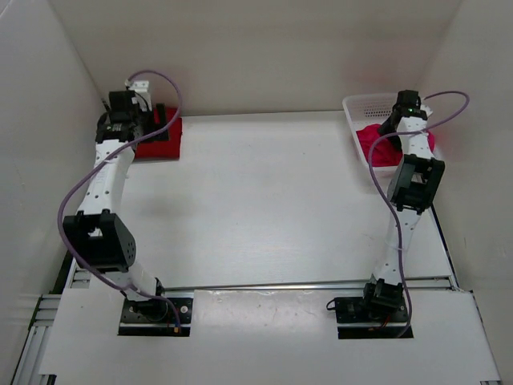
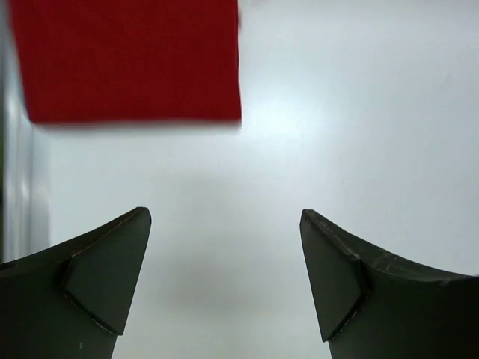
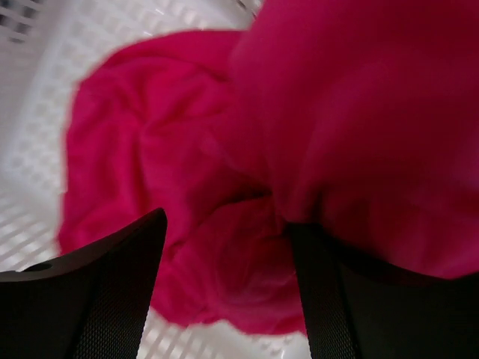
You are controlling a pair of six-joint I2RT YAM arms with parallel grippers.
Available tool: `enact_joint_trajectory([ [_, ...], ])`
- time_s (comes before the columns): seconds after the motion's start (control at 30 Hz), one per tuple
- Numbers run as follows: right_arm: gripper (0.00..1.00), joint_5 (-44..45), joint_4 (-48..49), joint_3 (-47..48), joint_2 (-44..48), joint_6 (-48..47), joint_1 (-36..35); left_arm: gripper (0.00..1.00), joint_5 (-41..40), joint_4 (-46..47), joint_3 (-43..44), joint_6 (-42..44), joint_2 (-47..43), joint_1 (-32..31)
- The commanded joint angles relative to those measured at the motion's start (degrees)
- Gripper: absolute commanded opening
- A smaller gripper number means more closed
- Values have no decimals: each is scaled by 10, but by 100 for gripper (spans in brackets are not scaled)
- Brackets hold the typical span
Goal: Fold and stack the t-shirts
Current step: Grab crumpled tshirt from bin with the right arm
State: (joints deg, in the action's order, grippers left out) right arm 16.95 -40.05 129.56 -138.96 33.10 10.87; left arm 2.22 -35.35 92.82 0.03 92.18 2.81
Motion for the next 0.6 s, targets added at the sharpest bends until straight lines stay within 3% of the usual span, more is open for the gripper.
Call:
enact_joint_trajectory([
  [0.0, 71, 57, 19, 36, 0, 15, -23, 91, -1, -90, -39, 0, 2, -10],
  [0.1, 62, 42, 19, 19, -13, 15, -23, 91, -41, -106, -47, 0, 2, -15],
  [0.13, 45, 36, 27, 14, -13, 9, -23, 91, -51, -106, -47, 0, 2, -20],
  [0.2, 26, 5, 64, -8, -13, -14, -23, 91, -65, -112, -47, 0, 2, -20],
  [0.23, 2, -2, 70, -14, -5, -24, -23, 91, -70, -118, -47, 0, 2, -20],
  [0.33, 0, 10, 88, -32, 38, -37, -23, 91, -71, -124, -33, 0, 2, -20],
  [0.5, 0, 33, 141, -67, 195, -104, -45, 91, -71, -129, -33, 0, -34, -20],
  [0.57, 0, 33, 155, -67, 277, -131, -68, 96, -71, -129, -39, 0, -48, -20],
])
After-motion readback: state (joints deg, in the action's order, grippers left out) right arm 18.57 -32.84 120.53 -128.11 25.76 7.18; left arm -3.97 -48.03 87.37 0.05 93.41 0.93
